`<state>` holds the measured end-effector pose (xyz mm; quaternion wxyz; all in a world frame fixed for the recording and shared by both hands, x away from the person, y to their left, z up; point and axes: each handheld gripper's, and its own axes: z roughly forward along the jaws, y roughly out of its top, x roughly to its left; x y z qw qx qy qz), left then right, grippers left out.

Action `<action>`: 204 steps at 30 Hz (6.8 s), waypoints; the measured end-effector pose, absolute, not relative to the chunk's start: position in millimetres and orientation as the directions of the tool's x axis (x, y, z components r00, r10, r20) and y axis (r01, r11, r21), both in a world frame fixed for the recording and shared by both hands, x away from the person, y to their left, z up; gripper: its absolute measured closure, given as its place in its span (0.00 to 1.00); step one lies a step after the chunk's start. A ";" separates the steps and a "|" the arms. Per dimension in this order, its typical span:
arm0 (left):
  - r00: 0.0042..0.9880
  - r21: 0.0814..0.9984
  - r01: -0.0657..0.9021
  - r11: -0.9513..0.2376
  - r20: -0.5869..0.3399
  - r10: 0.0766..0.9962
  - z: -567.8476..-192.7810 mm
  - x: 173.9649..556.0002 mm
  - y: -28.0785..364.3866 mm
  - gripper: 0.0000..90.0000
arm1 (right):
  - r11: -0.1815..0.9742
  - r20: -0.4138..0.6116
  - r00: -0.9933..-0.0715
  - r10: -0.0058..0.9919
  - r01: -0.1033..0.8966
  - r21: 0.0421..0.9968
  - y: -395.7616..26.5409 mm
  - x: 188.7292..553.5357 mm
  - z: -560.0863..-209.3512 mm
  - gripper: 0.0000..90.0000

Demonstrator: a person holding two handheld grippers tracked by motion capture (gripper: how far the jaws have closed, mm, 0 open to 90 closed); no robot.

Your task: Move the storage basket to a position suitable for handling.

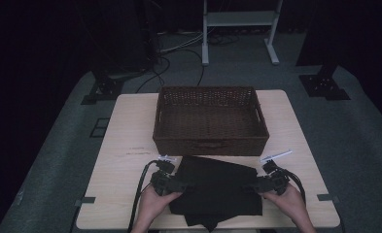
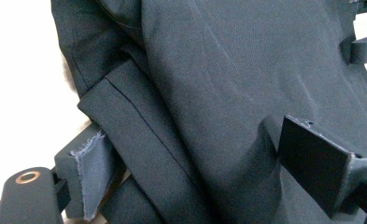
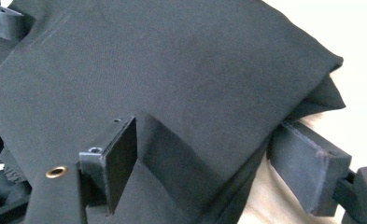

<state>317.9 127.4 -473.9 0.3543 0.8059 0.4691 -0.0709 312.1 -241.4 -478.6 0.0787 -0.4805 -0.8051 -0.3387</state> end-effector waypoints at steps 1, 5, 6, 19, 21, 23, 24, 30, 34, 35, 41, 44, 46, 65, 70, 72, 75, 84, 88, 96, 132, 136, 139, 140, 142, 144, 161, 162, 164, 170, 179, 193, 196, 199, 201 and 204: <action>0.550 0.504 0.806 -0.309 -0.447 0.706 -473.9 317.9 127.4 0.15 | 0.309 0.452 -0.526 0.720 0.827 0.470 -241.4 312.1 -478.6 0.26; 0.552 0.497 0.807 -0.319 -0.446 0.704 -475.4 319.7 123.7 0.15 | 0.315 0.452 -0.532 0.716 0.824 0.470 -237.5 312.6 -478.6 0.29; 0.552 0.497 0.807 -0.319 -0.446 0.704 -475.4 319.7 123.7 0.15 | 0.315 0.452 -0.532 0.716 0.824 0.470 -237.5 312.6 -478.6 0.29; 0.580 0.488 0.795 -0.361 -0.436 0.688 -474.4 322.5 113.2 0.24 | 0.352 0.429 -0.560 0.709 0.808 0.473 -227.1 315.8 -478.0 0.38; 0.594 0.487 0.786 -0.380 -0.425 0.683 -473.9 323.5 109.7 0.27 | 0.366 0.414 -0.566 0.713 0.804 0.469 -224.3 317.1 -477.0 0.39; 0.606 0.489 0.777 -0.396 -0.412 0.680 -473.7 323.8 107.9 0.29 | 0.374 0.405 -0.572 0.713 0.800 0.470 -223.2 317.9 -476.8 0.40; 0.606 0.489 0.777 -0.396 -0.412 0.680 -473.7 323.8 107.9 0.30 | 0.374 0.405 -0.572 0.713 0.800 0.470 -223.2 317.9 -476.8 0.40; 0.616 0.483 0.773 -0.412 -0.411 0.672 -473.1 324.8 105.4 0.36 | 0.391 0.376 -0.586 0.718 0.787 0.478 -218.3 316.5 -476.2 0.45; 0.615 0.468 0.775 -0.424 -0.406 0.676 -472.2 326.7 103.2 0.42 | 0.408 0.359 -0.591 0.722 0.783 0.469 -215.6 317.8 -475.1 0.49; 0.606 0.461 0.783 -0.419 -0.408 0.683 -471.9 327.3 103.2 0.44 | 0.412 0.354 -0.590 0.726 0.785 0.464 -214.5 317.9 -474.6 0.50; 0.615 0.453 0.777 -0.436 -0.404 0.677 -471.8 329.7 100.9 0.53 | 0.435 0.321 -0.600 0.733 0.776 0.457 -208.7 318.7 -473.3 0.59; 0.620 0.450 0.776 -0.443 -0.416 0.665 -472.5 332.1 101.0 0.59 | 0.437 0.319 -0.603 0.731 0.773 0.460 -208.3 319.0 -473.6 0.62; 0.627 0.443 0.773 -0.454 -0.424 0.654 -472.9 335.1 100.9 0.62 | 0.442 0.316 -0.609 0.728 0.768 0.463 -207.1 319.6 -474.0 0.66; 0.714 0.520 0.690 -0.503 -0.377 0.590 -462.7 328.9 104.1 0.78 | 0.481 0.303 -0.667 0.680 0.719 0.501 -205.8 317.9 -465.6 0.84; 0.723 0.547 0.679 -0.490 -0.381 0.576 -456.8 324.7 106.5 0.78 | 0.486 0.288 -0.680 0.674 0.702 0.520 -208.2 313.7 -456.4 0.84; 0.730 0.561 0.671 -0.485 -0.385 0.565 -453.5 322.7 108.2 0.79 | 0.483 0.283 -0.686 0.670 0.693 0.535 -209.8 309.1 -448.3 0.84; 0.738 0.577 0.660 -0.480 -0.381 0.557 -447.2 320.0 109.6 0.79 | 0.487 0.273 -0.692 0.668 0.684 0.543 -210.0 306.2 -442.7 0.84; 0.756 0.608 0.635 -0.477 -0.361 0.545 -430.4 315.6 109.9 0.79 | 0.499 0.229 -0.708 0.668 0.654 0.568 -209.0 299.1 -420.6 0.84; 0.766 0.617 0.621 -0.484 -0.347 0.541 -422.4 313.6 108.4 0.80 | 0.502 0.212 -0.713 0.668 0.643 0.578 -210.4 297.4 -411.5 0.85; 0.784 0.638 0.594 -0.490 -0.322 0.531 -406.9 310.8 105.2 0.80 | 0.502 0.190 -0.717 0.671 0.627 0.596 -213.3 293.9 -398.3 0.85; 0.826 0.681 0.515 -0.520 -0.232 0.515 -351.3 312.1 103.2 0.80 | 0.500 0.144 -0.746 0.651 0.563 0.658 -216.6 291.0 -343.8 0.85; 0.828 0.681 0.510 -0.525 -0.224 0.514 -344.7 315.1 102.3 0.80 | 0.496 0.148 -0.747 0.649 0.562 0.662 -218.0 293.8 -338.4 0.85; 0.831 0.686 0.502 -0.527 -0.213 0.514 -338.1 317.7 101.8 0.80 | 0.495 0.142 -0.747 0.649 0.556 0.667 -218.4 297.2 -332.9 0.85; 0.832 0.688 0.500 -0.527 -0.210 0.514 -336.3 318.2 102.0 0.80 | 0.494 0.141 -0.747 0.649 0.556 0.668 -218.3 298.0 -331.4 0.85; 0.831 0.687 0.500 -0.527 -0.210 0.515 -334.6 318.6 101.9 0.80 | 0.490 0.145 -0.748 0.648 0.555 0.672 -218.1 299.6 -328.8 0.85; 0.833 0.686 0.497 -0.532 -0.207 0.513 -329.7 320.7 102.8 0.80 | 0.492 0.144 -0.750 0.646 0.553 0.673 -218.0 300.9 -325.8 0.85; 0.845 0.690 0.473 -0.548 -0.179 0.504 -301.4 333.1 102.5 0.80 | 0.495 0.118 -0.760 0.639 0.525 0.692 -217.8 309.1 -299.5 0.85; 0.844 0.692 0.474 -0.544 -0.180 0.506 -300.1 333.7 101.8 0.80 | 0.495 0.115 -0.760 0.640 0.522 0.694 -218.1 310.0 -297.9 0.85; 0.847 0.691 0.468 -0.551 -0.173 0.502 -297.0 335.1 101.2 0.80 | 0.495 0.114 -0.759 0.641 0.522 0.694 -218.5 311.1 -294.7 0.85; 0.847 0.689 0.466 -0.556 -0.164 0.506 -289.1 338.9 100.0 0.80 | 0.493 0.113 -0.759 0.642 0.521 0.697 -219.4 315.5 -288.0 0.85; 0.844 0.688 0.470 -0.553 -0.167 0.510 -280.3 345.7 99.3 0.80 | 0.493 0.114 -0.761 0.639 0.519 0.698 -219.8 323.6 -280.3 0.85; 0.842 0.683 0.469 -0.560 -0.152 0.518 -267.8 355.0 103.4 0.80 | 0.513 0.092 -0.770 0.632 0.504 0.695 -213.0 334.3 -264.7 0.85; 0.842 0.683 0.466 -0.563 -0.147 0.518 -265.2 355.4 103.2 0.80 | 0.517 0.090 -0.771 0.631 0.504 0.692 -212.5 335.7 -261.1 0.85; 0.842 0.684 0.463 -0.564 -0.140 0.522 -263.3 354.4 103.0 0.80 | 0.518 0.082 -0.770 0.633 0.500 0.694 -211.4 336.0 -258.7 0.85; 0.842 0.681 0.464 -0.567 -0.139 0.522 -262.7 354.4 103.1 0.80 | 0.519 0.081 -0.770 0.633 0.499 0.694 -211.0 335.8 -258.8 0.85; 0.842 0.681 0.463 -0.567 -0.138 0.522 -261.5 354.9 103.4 0.80 | 0.519 0.081 -0.771 0.631 0.498 0.695 -210.7 335.9 -257.9 0.85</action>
